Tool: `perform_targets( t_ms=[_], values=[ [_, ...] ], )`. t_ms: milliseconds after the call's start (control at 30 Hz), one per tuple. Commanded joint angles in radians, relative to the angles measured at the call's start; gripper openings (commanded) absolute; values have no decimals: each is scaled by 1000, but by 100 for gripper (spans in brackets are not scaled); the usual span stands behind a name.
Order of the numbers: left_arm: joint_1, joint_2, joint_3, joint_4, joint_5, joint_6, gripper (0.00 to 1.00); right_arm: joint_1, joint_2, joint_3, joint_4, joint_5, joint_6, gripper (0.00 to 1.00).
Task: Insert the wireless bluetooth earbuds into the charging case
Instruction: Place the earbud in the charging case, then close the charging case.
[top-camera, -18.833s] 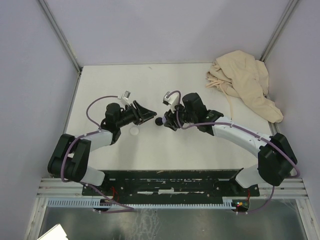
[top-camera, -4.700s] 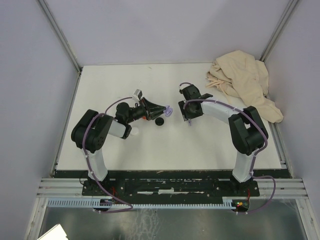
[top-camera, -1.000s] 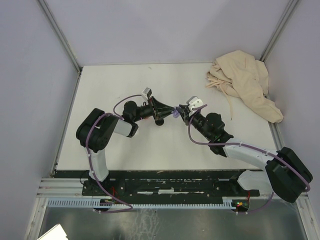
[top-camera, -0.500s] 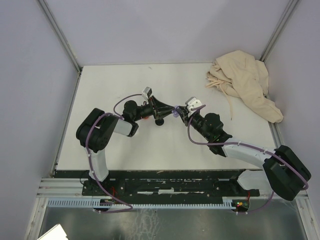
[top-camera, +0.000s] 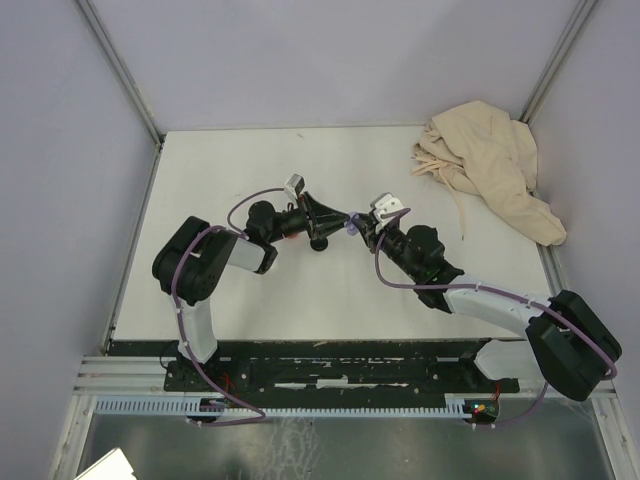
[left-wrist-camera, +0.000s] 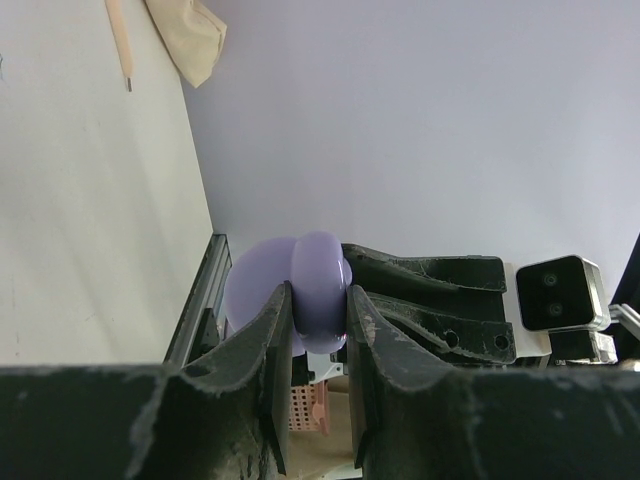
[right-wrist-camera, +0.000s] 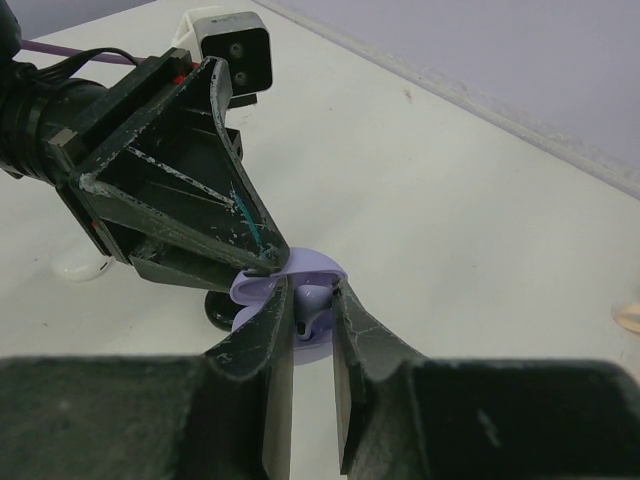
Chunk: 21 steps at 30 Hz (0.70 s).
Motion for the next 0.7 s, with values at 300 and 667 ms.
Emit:
perform_targets(
  t_ms=[300,667],
  values=[
    [-1,-29,41,39,-33,-35,3,3,-81,46,-52,51,89,49],
    [10,-19,0,7,-160,-64,3,2,-232,169,-442,247,72,65]
  ],
)
